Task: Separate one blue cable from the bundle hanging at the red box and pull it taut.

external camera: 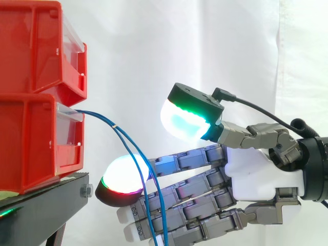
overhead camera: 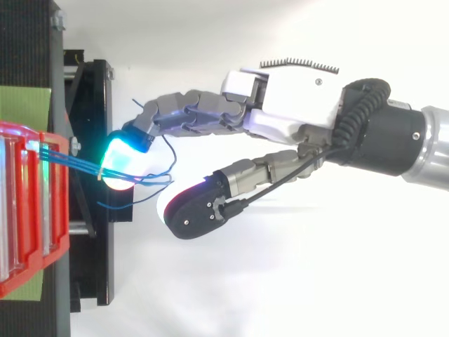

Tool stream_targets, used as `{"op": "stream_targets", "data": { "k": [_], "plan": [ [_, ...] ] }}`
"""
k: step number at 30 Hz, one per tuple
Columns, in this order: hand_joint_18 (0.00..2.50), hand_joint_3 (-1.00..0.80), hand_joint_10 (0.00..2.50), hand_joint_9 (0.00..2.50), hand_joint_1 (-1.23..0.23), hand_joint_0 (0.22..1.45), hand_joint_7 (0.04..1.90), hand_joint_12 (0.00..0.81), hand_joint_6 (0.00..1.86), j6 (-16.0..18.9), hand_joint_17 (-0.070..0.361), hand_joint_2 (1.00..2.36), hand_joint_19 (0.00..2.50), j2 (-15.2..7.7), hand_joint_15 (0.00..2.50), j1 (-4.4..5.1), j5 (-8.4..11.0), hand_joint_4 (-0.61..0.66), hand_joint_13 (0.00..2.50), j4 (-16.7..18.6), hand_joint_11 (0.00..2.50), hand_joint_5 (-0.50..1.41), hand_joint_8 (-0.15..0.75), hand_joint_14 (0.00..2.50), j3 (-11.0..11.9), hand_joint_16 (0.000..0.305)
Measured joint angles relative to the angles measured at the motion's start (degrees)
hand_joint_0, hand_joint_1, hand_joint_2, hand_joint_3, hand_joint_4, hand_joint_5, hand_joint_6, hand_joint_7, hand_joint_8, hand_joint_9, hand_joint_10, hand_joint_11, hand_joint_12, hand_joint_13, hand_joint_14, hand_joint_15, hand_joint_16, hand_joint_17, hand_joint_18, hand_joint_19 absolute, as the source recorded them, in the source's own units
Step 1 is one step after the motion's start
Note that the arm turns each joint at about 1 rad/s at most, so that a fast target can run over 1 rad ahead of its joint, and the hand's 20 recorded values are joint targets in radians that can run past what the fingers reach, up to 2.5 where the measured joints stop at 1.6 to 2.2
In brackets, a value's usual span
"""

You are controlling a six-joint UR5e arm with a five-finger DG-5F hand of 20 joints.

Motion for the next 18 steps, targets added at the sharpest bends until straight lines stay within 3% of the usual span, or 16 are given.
{"op": "stream_targets", "data": {
  "k": [18],
  "plan": [
    [0.27,-0.5,0.01,0.34,-0.66,0.55,0.96,0.285,0.5,0.0,0.072,1.0,0.0,0.0,0.02,0.51,-0.21,0.28,0.32,-0.5,0.18,-0.18,0.28,0.0,1.9,0.032]
  ]
}}
